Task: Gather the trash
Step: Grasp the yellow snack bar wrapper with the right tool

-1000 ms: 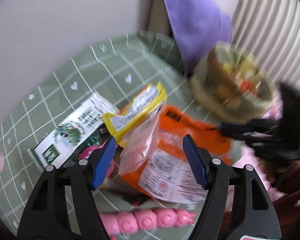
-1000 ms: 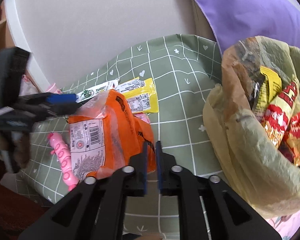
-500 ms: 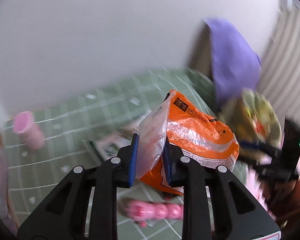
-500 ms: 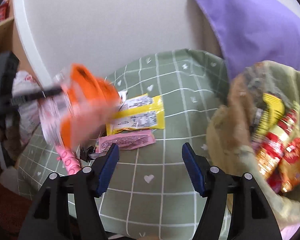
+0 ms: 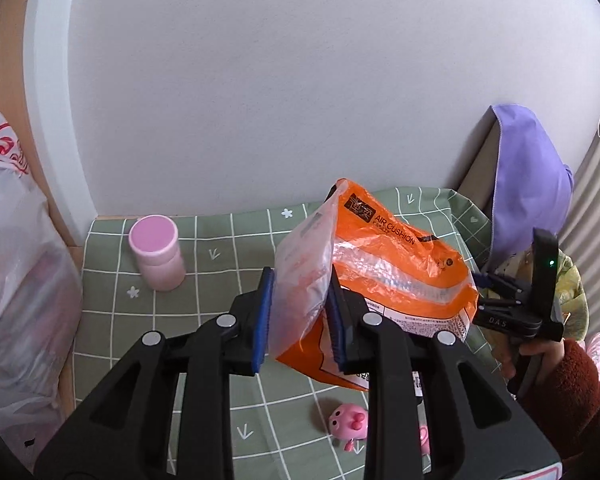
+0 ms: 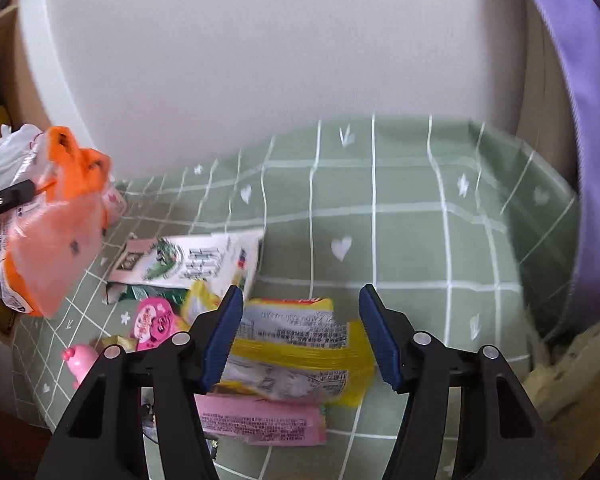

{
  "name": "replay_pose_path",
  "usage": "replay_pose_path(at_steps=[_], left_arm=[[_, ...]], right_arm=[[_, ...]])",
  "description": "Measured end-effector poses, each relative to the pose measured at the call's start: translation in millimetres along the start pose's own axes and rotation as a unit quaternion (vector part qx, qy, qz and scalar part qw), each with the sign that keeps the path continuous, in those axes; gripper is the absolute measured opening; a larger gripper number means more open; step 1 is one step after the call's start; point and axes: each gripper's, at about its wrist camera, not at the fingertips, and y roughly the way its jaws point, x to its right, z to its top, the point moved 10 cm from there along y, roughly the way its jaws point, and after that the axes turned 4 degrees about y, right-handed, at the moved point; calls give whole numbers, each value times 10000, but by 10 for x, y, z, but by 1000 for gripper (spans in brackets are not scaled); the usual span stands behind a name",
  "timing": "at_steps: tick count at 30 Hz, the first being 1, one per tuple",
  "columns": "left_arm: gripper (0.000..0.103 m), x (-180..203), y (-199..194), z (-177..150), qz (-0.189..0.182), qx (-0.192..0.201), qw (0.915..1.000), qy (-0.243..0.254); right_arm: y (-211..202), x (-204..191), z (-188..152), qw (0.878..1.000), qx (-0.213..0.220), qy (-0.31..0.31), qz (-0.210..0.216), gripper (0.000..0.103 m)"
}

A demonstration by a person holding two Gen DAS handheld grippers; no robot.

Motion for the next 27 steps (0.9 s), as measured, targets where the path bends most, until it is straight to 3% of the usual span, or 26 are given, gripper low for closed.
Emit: replay_pose_path(at_steps=[6,10,14,17,22,24,27], left_arm=[[25,37,90,4,-118,-44,9999,-69],[25,78,205,4,-217,-143,9996,-91],[25,109,260,23,-247,-172,9995,-66],[25,129,267,22,-213,-184,9996,-47],[25,110,222,21,-126,-170,9998,-9],[25,102,200,34,-105,-146,9998,12],[25,111,165,54,-103,-93,9999,15]], right_arm=[[-219,-255,-574,9974,-353,144,610,54],[-394,-403,-870,9965,-451,65,698,54],[-526,-471,-884,9977,-288,-446,424,54],[-527,-525,-856,9953,-295,-757,524,54],[-221,-634,-1026,9854,-813,-1348,656,53],[-180,-658,-1057,9829,-793,-1591,491,46],[-292,-686,-980,9857,-651,-1423,625,36]])
